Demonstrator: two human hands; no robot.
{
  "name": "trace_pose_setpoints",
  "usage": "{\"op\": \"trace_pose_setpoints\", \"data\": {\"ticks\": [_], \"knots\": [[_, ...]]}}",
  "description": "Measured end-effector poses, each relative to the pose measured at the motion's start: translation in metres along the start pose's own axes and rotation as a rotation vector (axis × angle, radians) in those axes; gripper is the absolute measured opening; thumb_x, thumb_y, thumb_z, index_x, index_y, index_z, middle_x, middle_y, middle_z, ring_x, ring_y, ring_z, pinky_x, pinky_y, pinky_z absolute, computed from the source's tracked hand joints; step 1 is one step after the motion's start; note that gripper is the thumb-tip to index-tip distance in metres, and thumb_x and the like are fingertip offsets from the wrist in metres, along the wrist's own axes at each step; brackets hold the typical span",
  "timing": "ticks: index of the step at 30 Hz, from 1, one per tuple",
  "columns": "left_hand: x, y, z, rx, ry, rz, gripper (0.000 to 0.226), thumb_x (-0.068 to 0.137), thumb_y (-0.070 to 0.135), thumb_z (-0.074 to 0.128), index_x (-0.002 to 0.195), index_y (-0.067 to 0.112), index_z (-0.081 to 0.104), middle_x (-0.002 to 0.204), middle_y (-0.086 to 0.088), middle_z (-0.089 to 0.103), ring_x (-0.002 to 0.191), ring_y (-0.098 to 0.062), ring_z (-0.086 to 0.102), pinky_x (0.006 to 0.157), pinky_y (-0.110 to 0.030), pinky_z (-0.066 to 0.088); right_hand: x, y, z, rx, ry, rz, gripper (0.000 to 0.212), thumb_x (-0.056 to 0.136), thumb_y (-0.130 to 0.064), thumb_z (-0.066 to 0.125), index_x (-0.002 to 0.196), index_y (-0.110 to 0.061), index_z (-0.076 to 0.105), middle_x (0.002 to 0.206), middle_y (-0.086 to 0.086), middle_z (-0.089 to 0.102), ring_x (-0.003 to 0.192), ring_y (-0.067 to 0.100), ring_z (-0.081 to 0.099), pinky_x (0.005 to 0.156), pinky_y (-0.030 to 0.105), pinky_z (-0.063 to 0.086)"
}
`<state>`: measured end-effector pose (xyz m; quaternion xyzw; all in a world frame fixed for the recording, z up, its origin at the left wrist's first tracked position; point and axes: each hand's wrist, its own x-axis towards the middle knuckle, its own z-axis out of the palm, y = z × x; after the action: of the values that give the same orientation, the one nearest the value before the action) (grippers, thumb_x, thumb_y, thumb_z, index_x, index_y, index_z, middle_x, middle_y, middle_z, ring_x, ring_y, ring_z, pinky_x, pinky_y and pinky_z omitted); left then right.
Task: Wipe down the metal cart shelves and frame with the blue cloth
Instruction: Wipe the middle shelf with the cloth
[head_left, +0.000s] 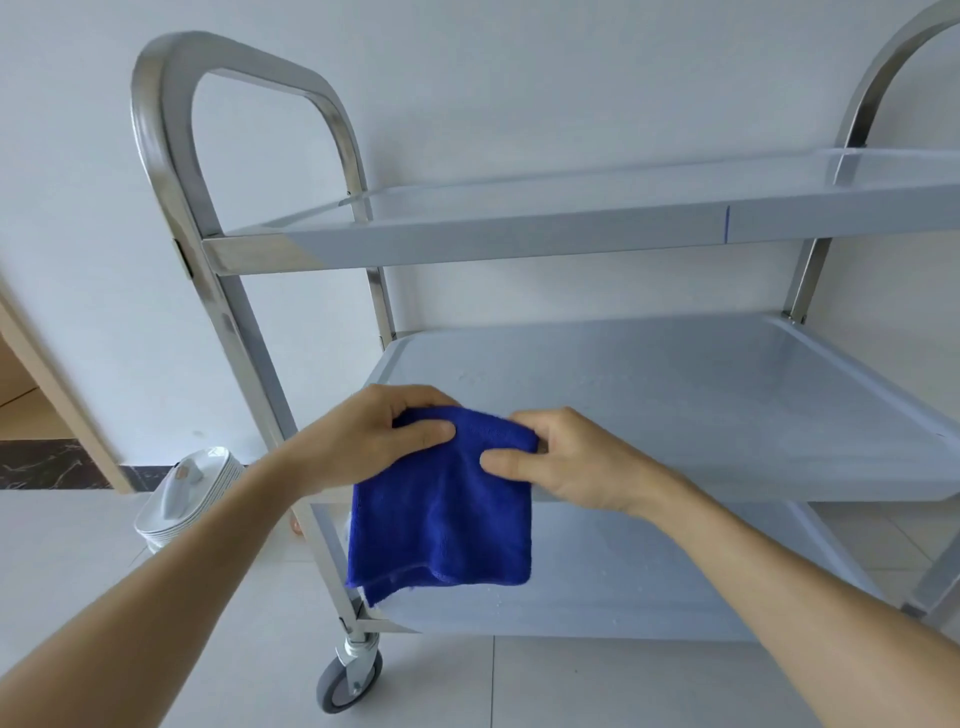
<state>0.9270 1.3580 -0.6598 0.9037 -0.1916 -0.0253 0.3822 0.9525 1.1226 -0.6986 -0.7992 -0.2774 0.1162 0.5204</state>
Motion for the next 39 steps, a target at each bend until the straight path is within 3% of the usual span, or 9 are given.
{"op": "trace_pose_setpoints", "data": {"ticks": [4,8,10,15,19,26,31,35,39], "knots": [[0.024,-0.007,-0.001,0.123,0.181,-0.014,0.015,0.094,0.033,0.065,0.101,0.045,0.068,0.099,0.024,0.070,0.088,0.005,0.065,0.073,-0.007,0.048,0.013,-0.006,-0.013,0.084,0.121,0.090,0.018,0.092,-0.024,0.070,0.095,-0.007,0.066,0.089,0.007,0.074,0.080,0.020,0.073,0.063,0.036,0.061],[0.037,-0.040,0.022,0.337,0.407,-0.111,0.030,0.096,0.021,0.062,0.126,0.026,0.060,0.126,0.007,0.062,0.096,-0.009,0.063,0.085,-0.019,0.043,0.023,0.010,-0.014,-0.645,0.368,0.292,0.036,0.097,-0.027,0.057,0.131,-0.016,0.050,0.128,0.010,0.058,0.111,0.031,0.058,0.094,0.044,0.050],[0.034,-0.062,0.031,0.343,0.413,-0.199,0.030,0.100,0.020,0.055,0.130,0.023,0.058,0.137,-0.001,0.055,0.111,-0.018,0.060,0.093,-0.028,0.046,0.020,0.014,-0.002,-0.749,0.425,0.139,0.044,0.098,-0.031,0.053,0.140,-0.020,0.043,0.140,0.005,0.050,0.124,0.029,0.050,0.102,0.041,0.043],[0.025,-0.089,0.054,0.406,0.383,-0.222,0.031,0.105,0.024,0.036,0.125,0.020,0.060,0.132,0.001,0.059,0.116,-0.018,0.053,0.094,-0.027,0.038,0.032,0.023,0.046,-0.854,0.080,-0.100,0.064,0.097,-0.055,0.045,0.151,-0.022,0.034,0.158,0.000,0.033,0.144,0.020,0.028,0.119,0.040,0.024],[0.017,-0.096,0.057,0.491,0.416,-0.207,0.035,0.106,0.032,0.028,0.125,0.028,0.058,0.129,0.011,0.060,0.118,-0.015,0.053,0.092,-0.029,0.041,0.034,0.042,0.079,-1.083,0.219,-0.103,0.057,0.103,-0.050,0.021,0.148,-0.023,0.040,0.156,0.005,0.039,0.144,0.026,0.033,0.118,0.050,0.024],[0.013,-0.097,0.058,0.529,0.472,-0.173,0.031,0.106,0.032,0.032,0.122,0.032,0.058,0.127,0.011,0.063,0.113,-0.020,0.059,0.083,-0.037,0.052,-0.015,0.076,-0.011,-1.172,0.269,-0.334,0.064,0.089,-0.068,0.046,0.133,-0.025,0.063,0.138,-0.003,0.062,0.123,0.018,0.061,0.100,0.040,0.051],[0.013,-0.093,0.062,0.545,0.471,-0.194,0.032,0.105,0.029,0.030,0.121,0.028,0.058,0.126,0.010,0.063,0.114,-0.022,0.058,0.086,-0.038,0.049,-0.049,0.089,-0.058,-1.268,0.235,-0.147,0.097,0.072,-0.088,0.042,0.144,-0.025,0.051,0.149,-0.005,0.050,0.133,0.016,0.052,0.108,0.041,0.045],[0.016,-0.091,0.063,0.560,0.468,-0.230,0.031,0.106,0.027,0.029,0.119,0.026,0.057,0.124,0.008,0.061,0.114,-0.023,0.057,0.088,-0.037,0.045,-0.027,0.076,-0.027,-1.307,0.311,-0.153,0.093,0.070,-0.083,0.054,0.137,-0.018,0.059,0.141,0.002,0.059,0.126,0.022,0.059,0.103,0.042,0.048],[0.015,-0.090,0.064,0.566,0.454,-0.242,0.028,0.106,0.026,0.030,0.119,0.027,0.054,0.123,0.006,0.061,0.111,-0.023,0.057,0.088,-0.038,0.045,0.010,0.060,0.025,-1.234,0.203,-0.122,0.094,0.075,-0.073,0.063,0.149,-0.019,0.041,0.156,0.004,0.040,0.142,0.026,0.039,0.117,0.046,0.028]]}}
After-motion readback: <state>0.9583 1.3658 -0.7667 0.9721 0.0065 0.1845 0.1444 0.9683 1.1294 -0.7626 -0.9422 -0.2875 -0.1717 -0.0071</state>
